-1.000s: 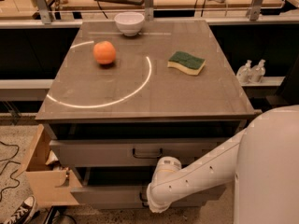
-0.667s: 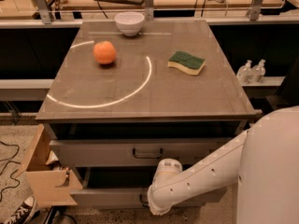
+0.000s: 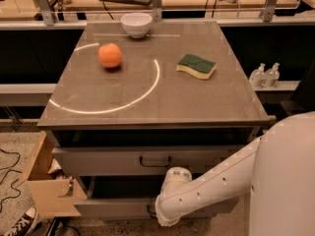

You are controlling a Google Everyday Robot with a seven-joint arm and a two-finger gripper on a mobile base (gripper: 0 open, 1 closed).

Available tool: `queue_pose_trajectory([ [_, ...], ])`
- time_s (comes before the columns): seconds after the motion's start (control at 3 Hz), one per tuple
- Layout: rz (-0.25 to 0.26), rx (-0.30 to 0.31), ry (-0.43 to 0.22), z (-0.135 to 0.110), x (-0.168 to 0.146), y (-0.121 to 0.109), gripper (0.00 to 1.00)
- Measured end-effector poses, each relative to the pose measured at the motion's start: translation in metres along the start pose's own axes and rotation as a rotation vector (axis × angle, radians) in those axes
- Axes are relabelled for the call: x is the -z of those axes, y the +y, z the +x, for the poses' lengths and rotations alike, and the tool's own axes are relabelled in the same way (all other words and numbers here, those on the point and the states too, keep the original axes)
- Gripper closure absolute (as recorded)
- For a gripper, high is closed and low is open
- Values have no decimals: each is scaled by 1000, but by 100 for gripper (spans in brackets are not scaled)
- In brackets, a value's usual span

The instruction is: Open middle drawer

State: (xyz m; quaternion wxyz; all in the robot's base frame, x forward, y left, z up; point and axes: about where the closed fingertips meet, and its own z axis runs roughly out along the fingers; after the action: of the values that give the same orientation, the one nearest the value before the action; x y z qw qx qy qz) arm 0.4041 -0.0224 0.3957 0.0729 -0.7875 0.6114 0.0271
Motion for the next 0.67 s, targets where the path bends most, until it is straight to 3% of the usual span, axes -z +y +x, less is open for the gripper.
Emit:
queue_pose_trajectory([
  [0.67, 0, 0, 0, 0, 0, 0, 100],
])
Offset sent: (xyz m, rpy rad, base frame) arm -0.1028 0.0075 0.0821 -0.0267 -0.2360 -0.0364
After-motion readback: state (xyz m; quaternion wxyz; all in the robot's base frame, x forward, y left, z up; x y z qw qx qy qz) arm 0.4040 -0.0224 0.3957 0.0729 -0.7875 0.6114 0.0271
